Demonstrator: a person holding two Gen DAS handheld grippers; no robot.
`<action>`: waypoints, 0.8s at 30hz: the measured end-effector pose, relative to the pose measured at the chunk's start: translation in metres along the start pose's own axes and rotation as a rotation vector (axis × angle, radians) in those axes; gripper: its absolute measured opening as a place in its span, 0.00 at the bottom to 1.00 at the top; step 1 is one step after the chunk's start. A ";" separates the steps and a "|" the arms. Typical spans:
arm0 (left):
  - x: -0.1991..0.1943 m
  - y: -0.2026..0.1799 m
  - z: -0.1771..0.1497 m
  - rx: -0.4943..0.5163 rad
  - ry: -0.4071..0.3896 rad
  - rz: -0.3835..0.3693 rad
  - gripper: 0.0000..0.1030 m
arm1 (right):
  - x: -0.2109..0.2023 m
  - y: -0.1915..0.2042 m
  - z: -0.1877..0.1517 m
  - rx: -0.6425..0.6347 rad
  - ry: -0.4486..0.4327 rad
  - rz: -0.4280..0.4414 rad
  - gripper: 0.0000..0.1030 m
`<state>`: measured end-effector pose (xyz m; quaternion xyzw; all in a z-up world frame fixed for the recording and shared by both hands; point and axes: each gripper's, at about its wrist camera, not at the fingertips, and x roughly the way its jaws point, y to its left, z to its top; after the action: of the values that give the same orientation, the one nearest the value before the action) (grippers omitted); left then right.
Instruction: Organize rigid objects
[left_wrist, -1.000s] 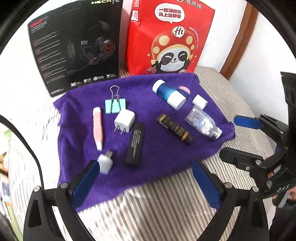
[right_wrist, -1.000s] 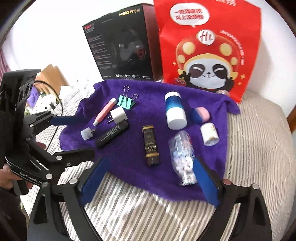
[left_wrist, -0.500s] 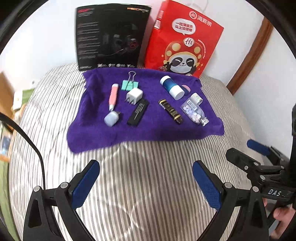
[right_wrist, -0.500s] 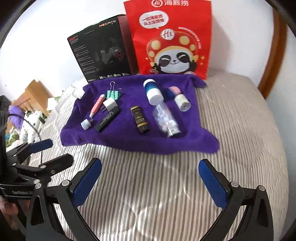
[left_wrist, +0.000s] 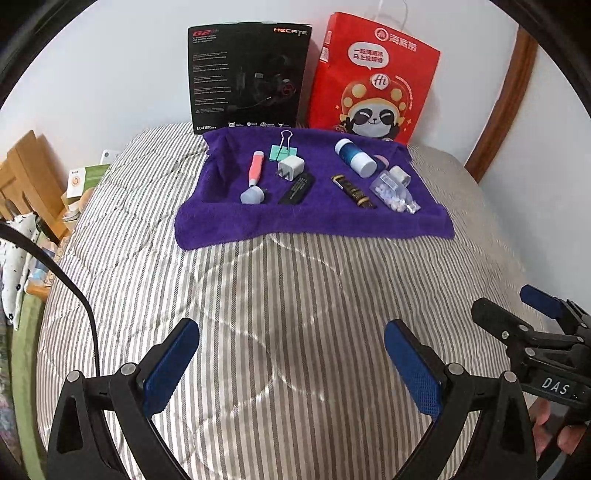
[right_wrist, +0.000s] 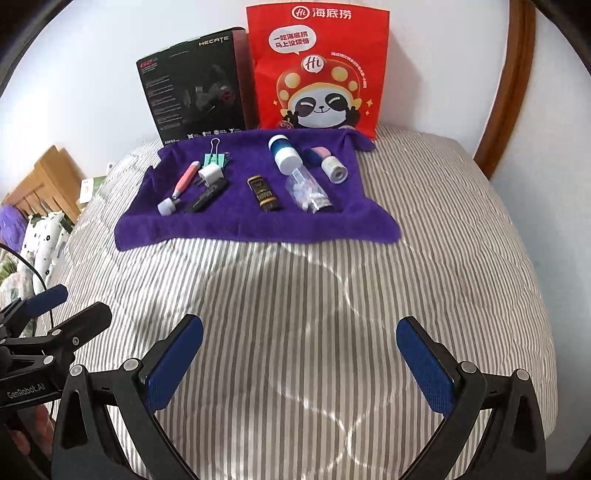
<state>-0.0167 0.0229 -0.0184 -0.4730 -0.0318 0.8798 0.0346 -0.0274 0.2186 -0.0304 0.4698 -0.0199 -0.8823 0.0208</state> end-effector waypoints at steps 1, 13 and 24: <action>-0.001 0.000 -0.001 -0.001 -0.002 0.000 0.98 | -0.002 -0.002 -0.004 0.008 -0.003 0.001 1.00; 0.002 -0.008 -0.018 0.009 -0.006 -0.005 0.98 | -0.022 -0.013 -0.031 0.023 -0.038 -0.012 1.00; 0.005 -0.009 -0.025 0.034 -0.007 0.021 0.98 | -0.019 -0.012 -0.036 0.016 -0.032 -0.007 1.00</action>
<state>0.0022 0.0328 -0.0353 -0.4697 -0.0120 0.8821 0.0333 0.0131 0.2314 -0.0353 0.4557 -0.0257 -0.8897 0.0137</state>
